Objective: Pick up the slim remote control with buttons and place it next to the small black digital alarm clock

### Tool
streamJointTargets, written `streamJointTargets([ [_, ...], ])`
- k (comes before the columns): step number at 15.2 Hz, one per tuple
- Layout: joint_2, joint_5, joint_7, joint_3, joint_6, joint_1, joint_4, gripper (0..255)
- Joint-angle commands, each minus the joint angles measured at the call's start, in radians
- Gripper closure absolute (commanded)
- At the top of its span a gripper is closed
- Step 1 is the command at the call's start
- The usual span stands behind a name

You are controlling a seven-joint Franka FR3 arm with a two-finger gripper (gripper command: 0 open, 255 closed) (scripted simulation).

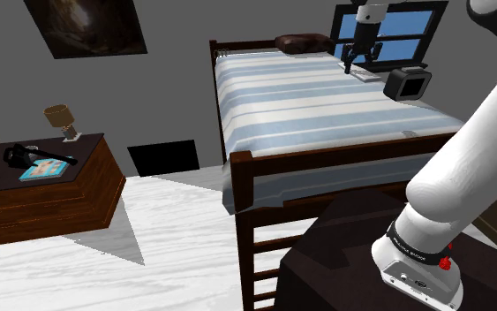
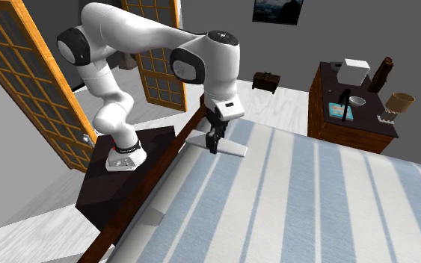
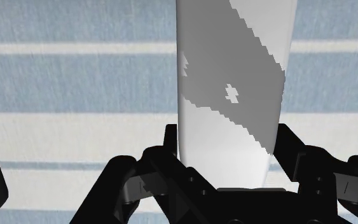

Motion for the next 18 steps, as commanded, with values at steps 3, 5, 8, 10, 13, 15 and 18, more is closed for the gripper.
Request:
streamJointTargets([
  [3, 0.073, 0.029, -0.114, -0.057, -0.017, -0.049, 0.086, 255],
  [5, 0.117, 0.050, -0.170, -0.082, -0.026, -0.077, 0.134, 255],
  [8, 0.193, 0.090, -0.254, -0.115, -0.045, -0.125, 0.218, 255],
  [10, 0.250, 0.121, -0.309, -0.133, -0.062, -0.164, 0.283, 255],
  [13, 0.344, 0.173, -0.389, -0.154, -0.097, -0.231, 0.397, 255],
  [15, 0.413, 0.210, -0.438, -0.161, -0.127, -0.285, 0.487, 255],
  [18, 0.529, 0.269, -0.501, -0.163, -0.186, -0.379, 0.650, 255],
])
